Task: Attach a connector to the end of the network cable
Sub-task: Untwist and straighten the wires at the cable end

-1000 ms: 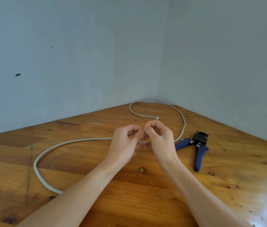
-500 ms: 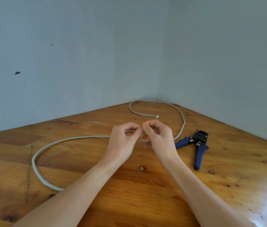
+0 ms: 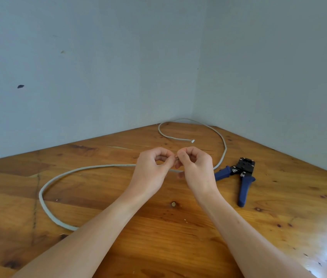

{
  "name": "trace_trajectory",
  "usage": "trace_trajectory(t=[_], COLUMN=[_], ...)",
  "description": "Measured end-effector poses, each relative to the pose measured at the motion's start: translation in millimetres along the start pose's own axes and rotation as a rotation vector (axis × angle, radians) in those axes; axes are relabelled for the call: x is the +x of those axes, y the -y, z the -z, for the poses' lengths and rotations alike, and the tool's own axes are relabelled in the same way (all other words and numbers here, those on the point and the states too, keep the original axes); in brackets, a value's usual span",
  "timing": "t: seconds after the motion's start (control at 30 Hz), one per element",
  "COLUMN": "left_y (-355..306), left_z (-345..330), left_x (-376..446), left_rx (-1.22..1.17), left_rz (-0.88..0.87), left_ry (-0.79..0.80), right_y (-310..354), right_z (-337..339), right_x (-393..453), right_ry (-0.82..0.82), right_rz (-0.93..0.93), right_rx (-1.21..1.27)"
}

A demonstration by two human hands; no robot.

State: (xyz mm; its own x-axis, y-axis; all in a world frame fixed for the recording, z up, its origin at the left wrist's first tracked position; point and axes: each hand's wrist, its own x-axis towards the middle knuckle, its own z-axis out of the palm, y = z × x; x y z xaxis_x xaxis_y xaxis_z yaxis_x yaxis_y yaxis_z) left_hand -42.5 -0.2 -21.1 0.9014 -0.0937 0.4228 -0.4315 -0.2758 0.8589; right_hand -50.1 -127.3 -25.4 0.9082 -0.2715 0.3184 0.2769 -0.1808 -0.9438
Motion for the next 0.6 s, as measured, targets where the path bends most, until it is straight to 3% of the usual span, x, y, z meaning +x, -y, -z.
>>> trace_trajectory(t=[0.2,0.33,0.47,0.6], left_y=[2.5,1.8,-0.1,-3.6], left_z=[-2.1,0.2,2.7,2.1], left_x=[0.1,0.7,2.5,1.0], left_rx=[0.113,0.052,-0.124,-0.28], left_rz=[-0.08,-0.087,0.043,0.152], left_ry=[0.002,-0.021,-0.014,0.002], right_y=[-1.0,0.5,1.1,-1.5], right_z=[-1.5,-0.7,1.6,2.1], right_x=[-2.0,-0.5,0.2,0.3], right_ry=[-0.01,0.045,0.146,0.183], right_rz=[0.059,0.014,-0.056,-0.037], right_rx=[-0.066,0.082,0.328,0.367])
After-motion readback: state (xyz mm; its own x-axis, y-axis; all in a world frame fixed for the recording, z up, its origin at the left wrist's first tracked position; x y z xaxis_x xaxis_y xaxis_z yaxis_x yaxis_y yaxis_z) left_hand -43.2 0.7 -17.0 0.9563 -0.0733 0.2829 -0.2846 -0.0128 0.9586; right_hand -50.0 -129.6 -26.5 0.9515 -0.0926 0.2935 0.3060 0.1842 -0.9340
